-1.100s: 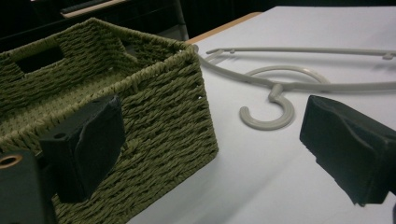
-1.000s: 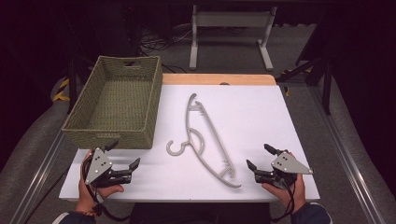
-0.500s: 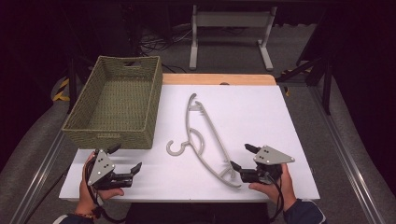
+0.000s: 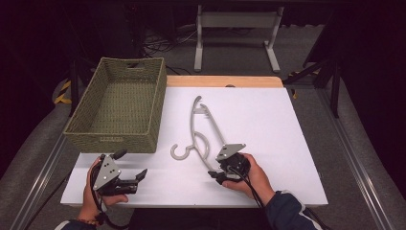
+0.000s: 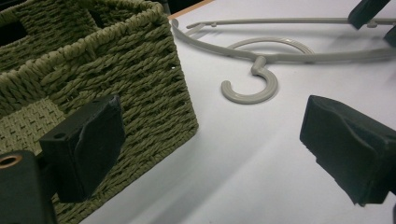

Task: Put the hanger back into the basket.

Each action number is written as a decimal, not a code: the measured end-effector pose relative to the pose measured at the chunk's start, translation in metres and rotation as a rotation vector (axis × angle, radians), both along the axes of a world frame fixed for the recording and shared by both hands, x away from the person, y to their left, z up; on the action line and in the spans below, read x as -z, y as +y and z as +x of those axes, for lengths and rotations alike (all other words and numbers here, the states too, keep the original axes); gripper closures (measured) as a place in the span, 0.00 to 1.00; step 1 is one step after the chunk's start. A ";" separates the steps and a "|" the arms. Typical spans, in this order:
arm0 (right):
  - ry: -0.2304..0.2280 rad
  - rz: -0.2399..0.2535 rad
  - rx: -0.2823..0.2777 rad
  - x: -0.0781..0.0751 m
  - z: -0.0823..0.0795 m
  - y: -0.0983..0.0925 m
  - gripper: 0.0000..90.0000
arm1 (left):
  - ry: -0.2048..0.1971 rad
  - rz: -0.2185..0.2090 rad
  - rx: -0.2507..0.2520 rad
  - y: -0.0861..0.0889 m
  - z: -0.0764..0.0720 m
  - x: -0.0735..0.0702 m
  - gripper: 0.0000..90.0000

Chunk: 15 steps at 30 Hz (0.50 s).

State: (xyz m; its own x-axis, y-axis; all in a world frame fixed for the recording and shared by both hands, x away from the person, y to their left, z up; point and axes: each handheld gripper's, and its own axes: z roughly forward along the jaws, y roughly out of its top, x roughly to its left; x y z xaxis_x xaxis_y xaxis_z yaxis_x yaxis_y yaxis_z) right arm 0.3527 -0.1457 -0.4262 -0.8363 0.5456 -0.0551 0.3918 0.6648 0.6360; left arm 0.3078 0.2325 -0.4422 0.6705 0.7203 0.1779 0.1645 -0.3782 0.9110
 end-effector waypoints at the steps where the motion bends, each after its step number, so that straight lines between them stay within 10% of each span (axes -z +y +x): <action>1: 0.018 -0.007 -0.005 0.002 0.002 0.001 0.52 | 0.000 0.004 0.001 0.000 0.000 0.000 0.08; 15: 0.137 -0.074 -0.024 0.012 0.021 0.009 0.85 | 0.014 0.017 0.010 -0.001 0.001 0.001 0.09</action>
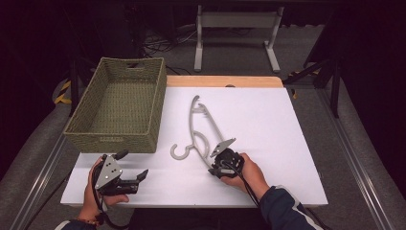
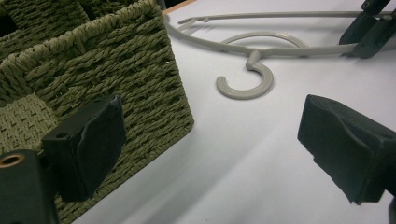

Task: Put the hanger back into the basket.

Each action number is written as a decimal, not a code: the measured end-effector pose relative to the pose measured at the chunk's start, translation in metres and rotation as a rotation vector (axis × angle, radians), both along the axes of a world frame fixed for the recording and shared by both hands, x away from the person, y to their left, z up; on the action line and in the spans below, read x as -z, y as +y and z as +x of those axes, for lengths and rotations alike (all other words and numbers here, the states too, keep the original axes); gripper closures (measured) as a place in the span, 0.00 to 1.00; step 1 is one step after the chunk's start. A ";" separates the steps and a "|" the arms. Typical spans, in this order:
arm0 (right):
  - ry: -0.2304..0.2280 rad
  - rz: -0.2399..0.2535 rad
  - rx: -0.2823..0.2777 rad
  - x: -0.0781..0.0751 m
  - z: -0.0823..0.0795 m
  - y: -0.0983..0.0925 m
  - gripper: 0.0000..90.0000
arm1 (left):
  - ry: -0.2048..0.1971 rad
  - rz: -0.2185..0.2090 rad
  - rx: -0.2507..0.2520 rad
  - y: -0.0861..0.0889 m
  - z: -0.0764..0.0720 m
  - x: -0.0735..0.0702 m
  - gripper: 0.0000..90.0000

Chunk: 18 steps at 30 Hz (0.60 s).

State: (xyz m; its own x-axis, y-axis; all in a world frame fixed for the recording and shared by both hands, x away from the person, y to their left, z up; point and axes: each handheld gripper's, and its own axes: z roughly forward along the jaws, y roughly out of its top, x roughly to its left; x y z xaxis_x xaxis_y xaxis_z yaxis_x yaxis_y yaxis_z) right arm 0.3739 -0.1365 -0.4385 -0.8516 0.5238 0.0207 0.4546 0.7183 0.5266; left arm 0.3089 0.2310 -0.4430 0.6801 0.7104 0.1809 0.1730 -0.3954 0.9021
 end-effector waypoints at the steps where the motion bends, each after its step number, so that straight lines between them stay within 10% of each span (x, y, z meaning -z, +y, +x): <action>1: 0.000 -0.006 0.005 0.000 0.001 0.000 0.89 | -0.003 -0.002 0.001 0.000 0.000 0.000 0.09; 13: -0.047 -0.023 -0.014 -0.002 0.001 -0.003 0.93 | 0.014 -0.002 0.017 -0.002 0.000 0.000 0.10; 18: -0.033 0.104 0.045 -0.011 0.006 -0.021 0.93 | 0.012 -0.023 0.024 -0.002 0.000 -0.001 0.11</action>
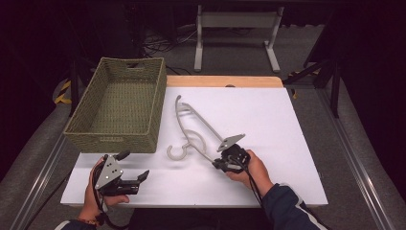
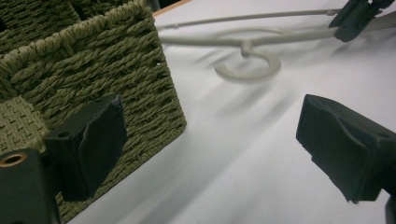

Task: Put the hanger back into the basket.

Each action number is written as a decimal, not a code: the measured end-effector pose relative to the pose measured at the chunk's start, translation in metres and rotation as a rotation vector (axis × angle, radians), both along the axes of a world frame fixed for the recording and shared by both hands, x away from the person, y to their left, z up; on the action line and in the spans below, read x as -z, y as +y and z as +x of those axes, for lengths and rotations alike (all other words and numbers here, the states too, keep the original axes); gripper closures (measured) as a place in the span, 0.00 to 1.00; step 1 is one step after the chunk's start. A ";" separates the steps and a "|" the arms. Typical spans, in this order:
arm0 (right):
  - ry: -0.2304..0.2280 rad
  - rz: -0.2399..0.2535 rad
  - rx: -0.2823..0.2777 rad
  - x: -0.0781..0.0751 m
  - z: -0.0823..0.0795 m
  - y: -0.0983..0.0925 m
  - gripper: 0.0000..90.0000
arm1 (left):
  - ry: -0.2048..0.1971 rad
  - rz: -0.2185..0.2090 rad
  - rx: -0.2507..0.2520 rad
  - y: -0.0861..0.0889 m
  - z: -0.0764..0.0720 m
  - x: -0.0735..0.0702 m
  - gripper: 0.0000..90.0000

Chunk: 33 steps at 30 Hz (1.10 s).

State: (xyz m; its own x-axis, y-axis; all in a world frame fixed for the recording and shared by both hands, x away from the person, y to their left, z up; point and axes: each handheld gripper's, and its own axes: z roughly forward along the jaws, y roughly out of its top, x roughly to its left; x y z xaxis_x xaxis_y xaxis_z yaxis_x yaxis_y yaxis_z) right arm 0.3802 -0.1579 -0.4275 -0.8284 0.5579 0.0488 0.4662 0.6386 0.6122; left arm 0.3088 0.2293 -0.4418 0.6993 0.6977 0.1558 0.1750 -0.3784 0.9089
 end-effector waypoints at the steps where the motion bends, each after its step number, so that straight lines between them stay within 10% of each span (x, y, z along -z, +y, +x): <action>1: -0.007 0.033 0.015 -0.003 0.001 -0.005 0.93 | 0.009 -0.012 0.005 -0.001 0.000 0.000 0.11; 13: -0.107 0.379 0.062 -0.029 -0.006 -0.034 0.92 | 0.041 -0.144 0.107 -0.032 0.003 -0.015 0.17; 33: -0.200 0.619 0.041 -0.029 -0.025 -0.020 0.92 | 0.069 -0.406 0.277 -0.135 0.043 -0.034 0.45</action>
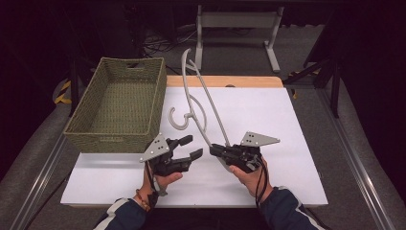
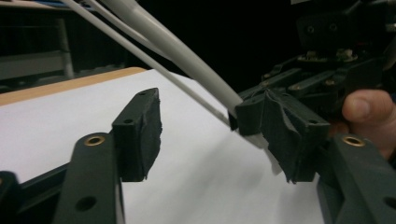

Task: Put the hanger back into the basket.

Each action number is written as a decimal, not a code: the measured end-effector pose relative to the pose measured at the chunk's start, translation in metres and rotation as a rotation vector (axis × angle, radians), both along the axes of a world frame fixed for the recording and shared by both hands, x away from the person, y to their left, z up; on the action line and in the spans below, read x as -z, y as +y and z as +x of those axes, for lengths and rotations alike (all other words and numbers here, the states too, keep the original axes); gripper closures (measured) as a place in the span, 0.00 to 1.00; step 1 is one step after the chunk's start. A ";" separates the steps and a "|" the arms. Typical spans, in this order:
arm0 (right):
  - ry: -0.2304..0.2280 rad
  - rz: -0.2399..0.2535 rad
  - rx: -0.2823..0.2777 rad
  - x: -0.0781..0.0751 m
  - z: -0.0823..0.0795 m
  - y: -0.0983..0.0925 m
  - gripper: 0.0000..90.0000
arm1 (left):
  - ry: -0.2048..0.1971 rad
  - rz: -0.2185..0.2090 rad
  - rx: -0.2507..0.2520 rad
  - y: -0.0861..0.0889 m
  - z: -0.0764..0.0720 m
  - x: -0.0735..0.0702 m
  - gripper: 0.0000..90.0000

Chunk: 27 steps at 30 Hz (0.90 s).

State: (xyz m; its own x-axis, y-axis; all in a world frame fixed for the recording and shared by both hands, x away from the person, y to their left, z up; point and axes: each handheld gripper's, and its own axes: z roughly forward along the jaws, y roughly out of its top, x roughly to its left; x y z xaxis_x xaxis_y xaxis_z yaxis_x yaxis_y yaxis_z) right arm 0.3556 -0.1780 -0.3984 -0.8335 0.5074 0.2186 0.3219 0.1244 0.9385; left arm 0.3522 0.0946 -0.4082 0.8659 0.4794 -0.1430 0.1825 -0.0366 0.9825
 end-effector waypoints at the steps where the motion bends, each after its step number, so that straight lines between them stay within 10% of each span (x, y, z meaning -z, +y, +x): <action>1: -0.002 0.004 0.000 0.000 0.000 0.000 0.92 | 0.018 -0.017 -0.003 -0.004 0.003 0.001 0.46; 27: 0.005 -0.009 -0.033 0.011 -0.001 0.013 0.89 | 0.086 -0.074 0.089 -0.003 0.018 0.002 0.82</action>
